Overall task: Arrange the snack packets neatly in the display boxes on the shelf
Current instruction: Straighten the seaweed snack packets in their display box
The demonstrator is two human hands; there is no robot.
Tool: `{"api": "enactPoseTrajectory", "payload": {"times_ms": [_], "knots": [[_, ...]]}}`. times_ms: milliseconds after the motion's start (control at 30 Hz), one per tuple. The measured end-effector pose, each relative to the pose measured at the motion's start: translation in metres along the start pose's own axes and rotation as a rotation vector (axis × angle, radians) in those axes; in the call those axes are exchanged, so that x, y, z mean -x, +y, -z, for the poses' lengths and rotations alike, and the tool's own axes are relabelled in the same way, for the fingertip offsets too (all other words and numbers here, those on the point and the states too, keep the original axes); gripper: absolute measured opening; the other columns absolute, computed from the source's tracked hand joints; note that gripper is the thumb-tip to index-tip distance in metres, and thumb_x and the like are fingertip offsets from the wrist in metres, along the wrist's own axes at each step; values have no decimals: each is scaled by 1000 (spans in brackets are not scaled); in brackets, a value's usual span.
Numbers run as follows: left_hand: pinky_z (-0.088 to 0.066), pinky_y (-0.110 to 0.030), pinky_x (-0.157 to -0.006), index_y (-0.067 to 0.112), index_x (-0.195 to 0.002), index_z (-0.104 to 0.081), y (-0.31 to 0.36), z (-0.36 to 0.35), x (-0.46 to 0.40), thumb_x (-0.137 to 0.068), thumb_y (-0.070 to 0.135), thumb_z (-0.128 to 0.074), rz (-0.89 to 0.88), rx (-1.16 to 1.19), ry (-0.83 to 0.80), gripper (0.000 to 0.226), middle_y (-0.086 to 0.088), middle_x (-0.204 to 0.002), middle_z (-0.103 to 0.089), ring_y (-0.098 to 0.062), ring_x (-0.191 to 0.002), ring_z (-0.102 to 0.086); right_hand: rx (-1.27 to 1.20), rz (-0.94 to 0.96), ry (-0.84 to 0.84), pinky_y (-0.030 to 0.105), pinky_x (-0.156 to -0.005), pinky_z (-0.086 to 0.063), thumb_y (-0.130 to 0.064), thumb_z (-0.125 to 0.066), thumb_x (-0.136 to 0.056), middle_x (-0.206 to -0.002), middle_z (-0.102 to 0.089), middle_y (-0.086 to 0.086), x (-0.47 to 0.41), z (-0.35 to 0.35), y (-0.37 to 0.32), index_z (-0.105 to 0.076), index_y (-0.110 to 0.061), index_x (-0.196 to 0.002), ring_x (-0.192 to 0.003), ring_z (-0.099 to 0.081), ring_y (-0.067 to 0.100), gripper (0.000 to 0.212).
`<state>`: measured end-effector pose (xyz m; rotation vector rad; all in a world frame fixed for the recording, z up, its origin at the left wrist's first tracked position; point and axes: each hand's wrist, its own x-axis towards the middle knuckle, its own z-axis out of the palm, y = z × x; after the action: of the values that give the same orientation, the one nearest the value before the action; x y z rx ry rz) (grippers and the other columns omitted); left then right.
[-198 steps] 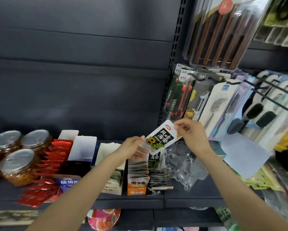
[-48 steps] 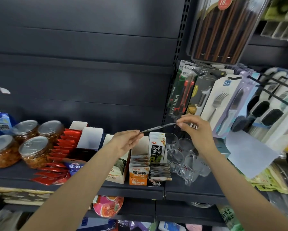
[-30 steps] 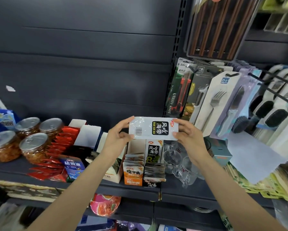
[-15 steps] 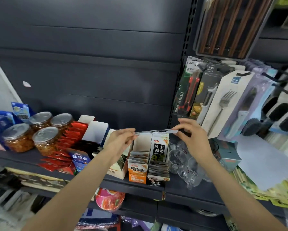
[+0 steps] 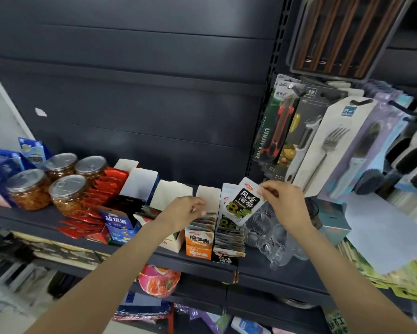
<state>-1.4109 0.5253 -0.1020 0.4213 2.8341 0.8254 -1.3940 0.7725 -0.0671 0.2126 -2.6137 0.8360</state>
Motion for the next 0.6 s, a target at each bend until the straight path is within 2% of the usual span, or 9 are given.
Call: {"api": "enactPoseTrajectory", "payload": {"times_ms": [133,233,333,433,533,600], "knots": [[-40,-22,-97,16,-126,-59,0,0,-4,-95,24,-54,-10,-48,-59,32,-3,-126,-61,-16,-113,-56,51,21,-127,28,-77,-48,-19,-61,-90,-96,-70,4,-6,-17,3,-71,-13,-105,-84,-62,17,19],[-38,-20,-93,14,-122,-62,0,0,-8,-94,20,-55,-23,-57,-74,29,-3,-124,-62,-16,-110,-56,72,21,-253,32,-83,-49,-14,-55,-94,-103,-68,7,-10,-30,2,-69,-11,-112,-94,-63,23,23],[-36,-18,-89,13,-119,-65,0,1,-12,-94,17,-56,-30,-56,-77,27,-4,-121,-63,-16,-107,-57,95,0,-325,38,-82,-52,-13,-54,-94,-102,-70,7,-12,-45,3,-68,-15,-111,-91,-64,22,23],[-37,-18,-88,12,-115,-67,-3,2,-17,-94,17,-55,-32,-39,-80,25,-5,-118,-65,-16,-105,-57,137,-53,-356,36,-76,-53,-18,-55,-93,-96,-70,5,-16,-55,5,-66,-18,-105,-89,-64,21,16],[-37,-18,-88,12,-114,-68,-5,3,-19,-94,16,-56,-39,-33,-93,24,-5,-116,-66,-16,-104,-58,182,-30,-316,33,-75,-50,-17,-55,-93,-103,-63,-1,-19,-61,5,-70,-17,-100,-93,-61,17,17],[-37,-18,-88,12,-114,-67,-7,3,-20,-94,16,-56,-43,-39,-102,24,-4,-116,-66,-16,-104,-58,225,-10,-284,32,-74,-50,-18,-53,-94,-108,-58,-1,-19,-65,4,-70,-17,-104,-95,-60,18,20]]}}
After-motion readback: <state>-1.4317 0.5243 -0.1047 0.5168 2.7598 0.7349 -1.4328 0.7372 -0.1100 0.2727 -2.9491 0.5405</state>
